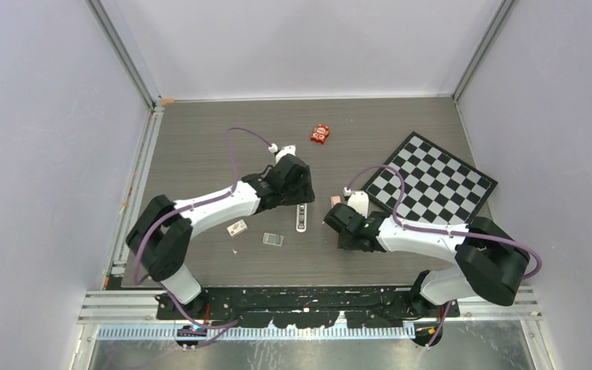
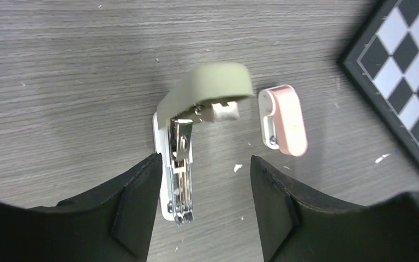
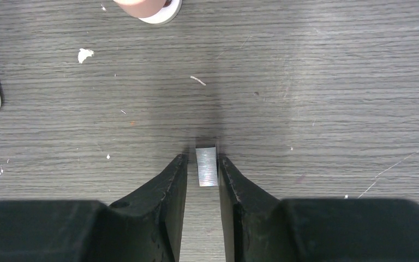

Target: Load the staples into the stapler

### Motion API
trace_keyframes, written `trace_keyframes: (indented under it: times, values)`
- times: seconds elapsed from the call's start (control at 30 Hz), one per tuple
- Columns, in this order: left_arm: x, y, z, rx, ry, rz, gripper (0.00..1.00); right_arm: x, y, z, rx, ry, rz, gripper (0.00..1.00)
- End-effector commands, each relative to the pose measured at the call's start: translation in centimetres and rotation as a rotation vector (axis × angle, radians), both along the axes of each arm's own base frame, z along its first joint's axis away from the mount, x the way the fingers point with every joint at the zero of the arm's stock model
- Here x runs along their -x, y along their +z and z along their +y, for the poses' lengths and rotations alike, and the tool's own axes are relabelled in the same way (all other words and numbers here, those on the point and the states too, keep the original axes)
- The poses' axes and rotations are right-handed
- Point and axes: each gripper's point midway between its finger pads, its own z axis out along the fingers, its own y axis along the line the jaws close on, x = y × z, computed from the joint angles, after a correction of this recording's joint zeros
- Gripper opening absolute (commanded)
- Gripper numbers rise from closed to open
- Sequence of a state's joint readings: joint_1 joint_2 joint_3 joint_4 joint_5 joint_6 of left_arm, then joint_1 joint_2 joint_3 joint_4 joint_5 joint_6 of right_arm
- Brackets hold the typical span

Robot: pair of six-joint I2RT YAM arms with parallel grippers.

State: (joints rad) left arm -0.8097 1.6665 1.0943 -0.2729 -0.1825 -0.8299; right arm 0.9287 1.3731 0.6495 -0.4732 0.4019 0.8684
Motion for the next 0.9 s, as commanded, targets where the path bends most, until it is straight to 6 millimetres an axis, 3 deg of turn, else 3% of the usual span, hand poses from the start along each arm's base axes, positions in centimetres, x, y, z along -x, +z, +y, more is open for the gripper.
trace_keyframes:
  times: [0.0,0.3,0.33,0.37,0.4,0.7,0.87]
  values:
    - [0.6,3.1,1.4,0.012,-0.006,-0.071,0.62,0.1,-0.8,-0.5,0.019,-0.027,0.001,0.34]
    - [2.9,7.6,6.2,-0.026,-0.030,-0.212,0.66,-0.1,-0.3,-0.6,0.026,-0.023,-0.015,0.25]
    - [3.3,8.1,6.7,-0.035,-0.041,-0.228,0.75,-0.2,-0.1,-0.5,0.024,-0.022,-0.018,0.25]
    - [3.6,8.5,7.3,-0.050,-0.056,-0.243,0.91,-0.4,0.1,-0.4,0.020,-0.024,-0.024,0.25]
    - [4.0,8.8,7.9,-0.069,-0.068,-0.254,0.99,-0.4,0.2,-0.3,0.017,-0.023,-0.028,0.25]
    - [7.0,11.8,15.6,-0.307,-0.103,-0.342,1.00,-1.5,1.9,1.7,0.004,-0.026,-0.066,0.24]
    - [8.8,14.2,18.2,-0.326,-0.127,-0.399,1.00,-2.4,3.5,4.4,-0.019,-0.018,-0.098,0.24]
